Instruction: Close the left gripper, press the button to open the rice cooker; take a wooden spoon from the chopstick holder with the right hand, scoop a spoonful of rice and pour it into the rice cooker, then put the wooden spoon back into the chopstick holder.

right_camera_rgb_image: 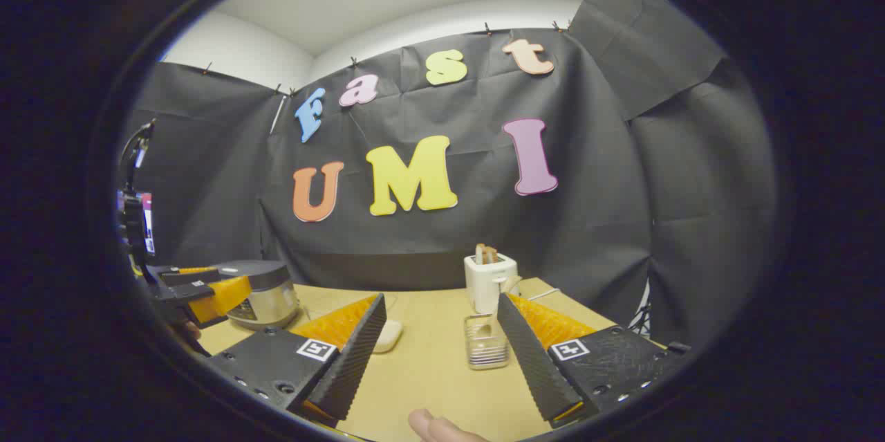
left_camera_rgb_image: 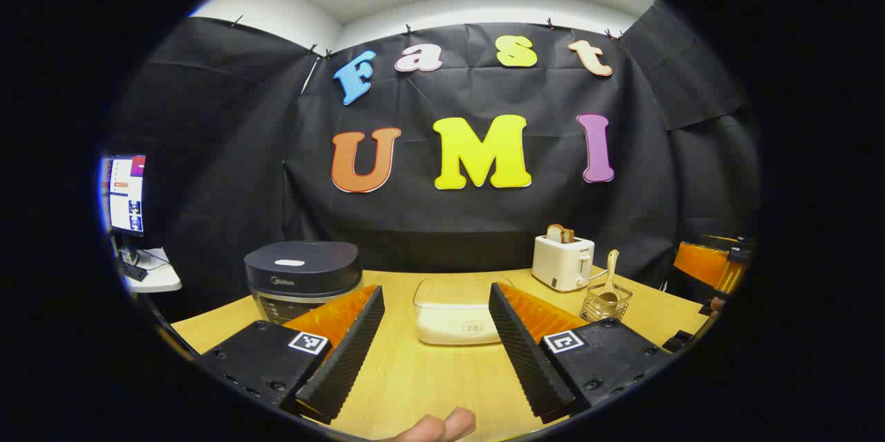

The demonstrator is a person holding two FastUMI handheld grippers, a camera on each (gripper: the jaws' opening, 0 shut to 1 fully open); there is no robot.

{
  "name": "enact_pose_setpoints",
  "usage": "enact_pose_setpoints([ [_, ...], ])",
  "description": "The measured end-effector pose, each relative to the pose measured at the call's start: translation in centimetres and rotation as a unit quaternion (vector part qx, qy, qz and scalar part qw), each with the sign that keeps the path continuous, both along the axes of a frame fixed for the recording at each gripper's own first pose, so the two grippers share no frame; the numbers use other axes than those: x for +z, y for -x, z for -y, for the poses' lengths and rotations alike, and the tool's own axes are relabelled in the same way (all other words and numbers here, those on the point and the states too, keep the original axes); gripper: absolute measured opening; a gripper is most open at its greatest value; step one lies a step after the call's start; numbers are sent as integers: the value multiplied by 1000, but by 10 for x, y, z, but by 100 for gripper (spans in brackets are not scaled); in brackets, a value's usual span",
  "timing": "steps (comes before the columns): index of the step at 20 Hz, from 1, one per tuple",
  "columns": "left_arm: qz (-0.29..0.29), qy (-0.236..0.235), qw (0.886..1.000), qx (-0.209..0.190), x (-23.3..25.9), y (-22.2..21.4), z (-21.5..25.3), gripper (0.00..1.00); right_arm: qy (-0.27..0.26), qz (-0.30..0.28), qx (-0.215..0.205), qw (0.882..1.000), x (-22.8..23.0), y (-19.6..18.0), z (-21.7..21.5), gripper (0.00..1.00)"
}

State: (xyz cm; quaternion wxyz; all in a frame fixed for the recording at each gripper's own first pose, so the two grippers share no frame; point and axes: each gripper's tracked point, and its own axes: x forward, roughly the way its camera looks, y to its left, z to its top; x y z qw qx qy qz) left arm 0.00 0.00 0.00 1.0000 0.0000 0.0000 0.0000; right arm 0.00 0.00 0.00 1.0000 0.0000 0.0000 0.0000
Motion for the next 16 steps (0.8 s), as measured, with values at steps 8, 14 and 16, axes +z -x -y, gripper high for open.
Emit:
enact_pose_setpoints([
  [8,-9,-44,999,15,-3,6,-60,96,16,-26,5,1000,-3,-17,-77,92],
  [14,-10,2,1000,13,6,10,-69,98,46,-3,15,999,14,-10,-104,92],
  [16,-11,5,1000,23,5,11,-76,98,51,-2,16,999,15,-8,-105,92],
])
